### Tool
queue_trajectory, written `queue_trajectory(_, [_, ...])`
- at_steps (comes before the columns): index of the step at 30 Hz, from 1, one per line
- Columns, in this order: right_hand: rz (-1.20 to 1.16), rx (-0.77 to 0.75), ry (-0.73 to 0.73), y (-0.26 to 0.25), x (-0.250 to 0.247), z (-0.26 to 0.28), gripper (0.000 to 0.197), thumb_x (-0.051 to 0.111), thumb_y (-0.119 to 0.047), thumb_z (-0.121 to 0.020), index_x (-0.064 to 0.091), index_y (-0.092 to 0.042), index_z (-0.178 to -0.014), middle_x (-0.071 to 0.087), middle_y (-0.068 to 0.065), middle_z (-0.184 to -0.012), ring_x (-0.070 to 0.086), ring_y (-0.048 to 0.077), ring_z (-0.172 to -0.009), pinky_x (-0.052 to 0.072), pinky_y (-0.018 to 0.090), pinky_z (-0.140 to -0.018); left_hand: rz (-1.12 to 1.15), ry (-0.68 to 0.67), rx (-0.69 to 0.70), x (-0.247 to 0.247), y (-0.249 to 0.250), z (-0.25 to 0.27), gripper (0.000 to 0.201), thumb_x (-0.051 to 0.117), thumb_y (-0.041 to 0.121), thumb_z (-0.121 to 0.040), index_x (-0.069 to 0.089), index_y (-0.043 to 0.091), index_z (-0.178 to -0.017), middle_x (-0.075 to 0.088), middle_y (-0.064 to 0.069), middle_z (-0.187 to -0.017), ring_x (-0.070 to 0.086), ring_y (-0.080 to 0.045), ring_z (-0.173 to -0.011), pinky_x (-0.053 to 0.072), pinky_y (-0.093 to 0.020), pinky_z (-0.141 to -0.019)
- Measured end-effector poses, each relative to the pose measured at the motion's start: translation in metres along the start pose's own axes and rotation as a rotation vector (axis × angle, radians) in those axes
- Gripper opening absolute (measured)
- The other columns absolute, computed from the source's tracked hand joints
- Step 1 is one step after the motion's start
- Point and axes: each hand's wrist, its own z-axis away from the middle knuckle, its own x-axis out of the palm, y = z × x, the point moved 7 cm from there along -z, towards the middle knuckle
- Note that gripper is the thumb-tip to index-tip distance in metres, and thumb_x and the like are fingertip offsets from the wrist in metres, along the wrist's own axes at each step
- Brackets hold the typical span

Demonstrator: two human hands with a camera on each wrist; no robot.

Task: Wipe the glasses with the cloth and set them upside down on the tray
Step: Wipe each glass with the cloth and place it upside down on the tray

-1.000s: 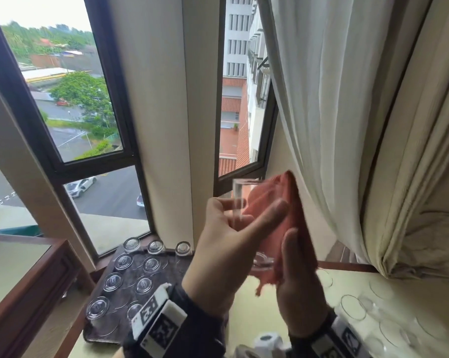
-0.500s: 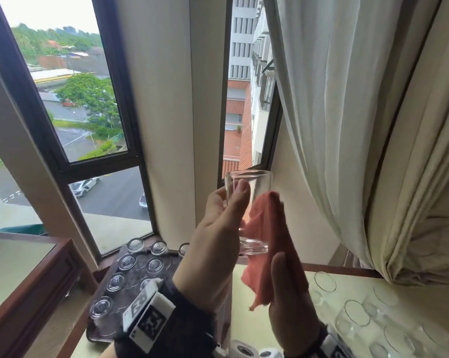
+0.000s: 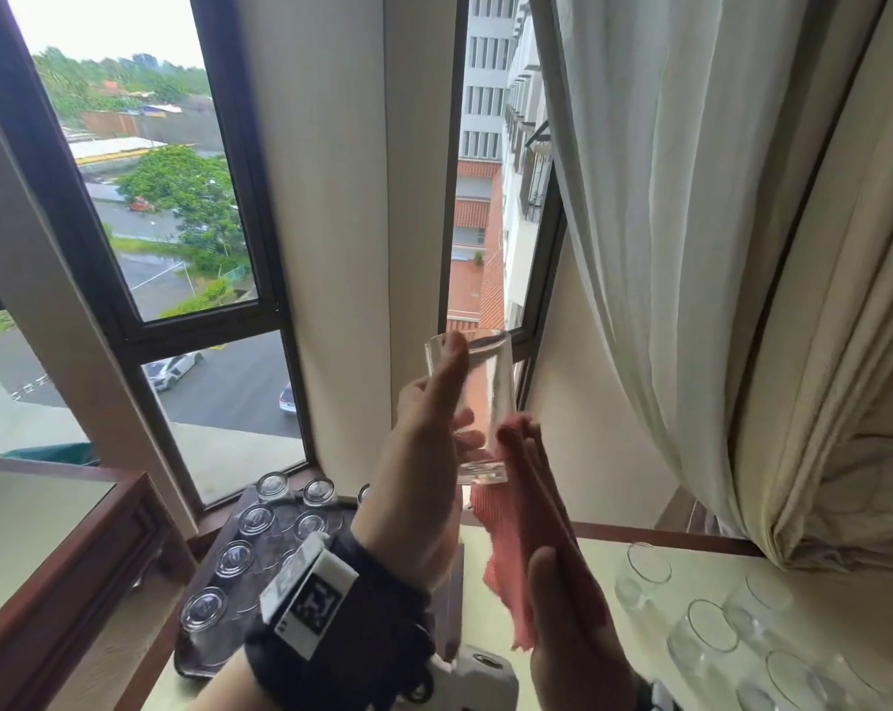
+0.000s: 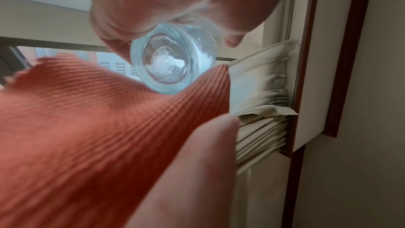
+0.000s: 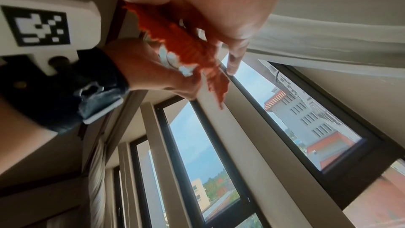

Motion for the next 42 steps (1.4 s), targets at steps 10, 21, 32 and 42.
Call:
queue_trajectory(10, [-0.103, 0.076, 0.132, -0.025, -0.037, -0.044, 0.023, 0.037, -0.046, -0.103, 0.052, -0.035, -0.117, 0.064, -0.02, -0.109, 0.061, 0.002, -0.114, 0.039, -0.006, -0.071, -0.056, -0.243, -0.063, 0.029, -0.038, 0.025, 0.045, 0.062, 0.039, -0.101, 0.056, 0.009, -0.133, 0.076, 0.017, -0.082, 0.071, 0.005, -0.077, 0.053, -0.011, -0.07])
queue_trajectory(21, [0.008, -0.291, 0.219, -0.017, -0.01, -0.013, 0.057, 0.035, -0.066, -0.1, 0.04, -0.043, -0.151, 0.05, -0.021, -0.149, 0.06, 0.024, -0.113, 0.053, 0.022, -0.096, -0.084, -0.095, -0.023, 0.003, -0.014, 0.006, 0.045, 0.051, 0.059, -0.102, 0.06, 0.023, -0.128, 0.072, -0.009, -0.112, 0.074, -0.017, -0.091, 0.059, -0.03, -0.072])
queue_trajectory(32, [0.21, -0.495, 0.036, -0.059, 0.001, -0.029, 0.057, 0.023, -0.045, -0.108, 0.033, -0.016, -0.156, 0.032, 0.001, -0.164, 0.023, 0.025, -0.154, 0.022, 0.046, -0.125, -0.079, -0.065, -0.051, 0.012, -0.022, 0.003, 0.069, 0.041, 0.078, -0.1, 0.058, 0.021, -0.134, 0.074, -0.006, -0.125, 0.07, -0.021, -0.116, 0.052, -0.039, -0.097])
queue_trajectory(42, [0.015, -0.205, 0.093, -0.023, -0.023, -0.043, 0.07, 0.036, -0.079, -0.09, 0.046, -0.04, -0.147, 0.071, 0.013, -0.106, 0.069, 0.041, -0.095, 0.059, 0.058, -0.075, -0.051, -0.149, -0.02, 0.01, -0.018, 0.004, 0.055, 0.047, 0.065, -0.102, 0.056, 0.022, -0.135, 0.067, -0.024, -0.113, 0.074, -0.02, -0.084, 0.06, -0.032, -0.069])
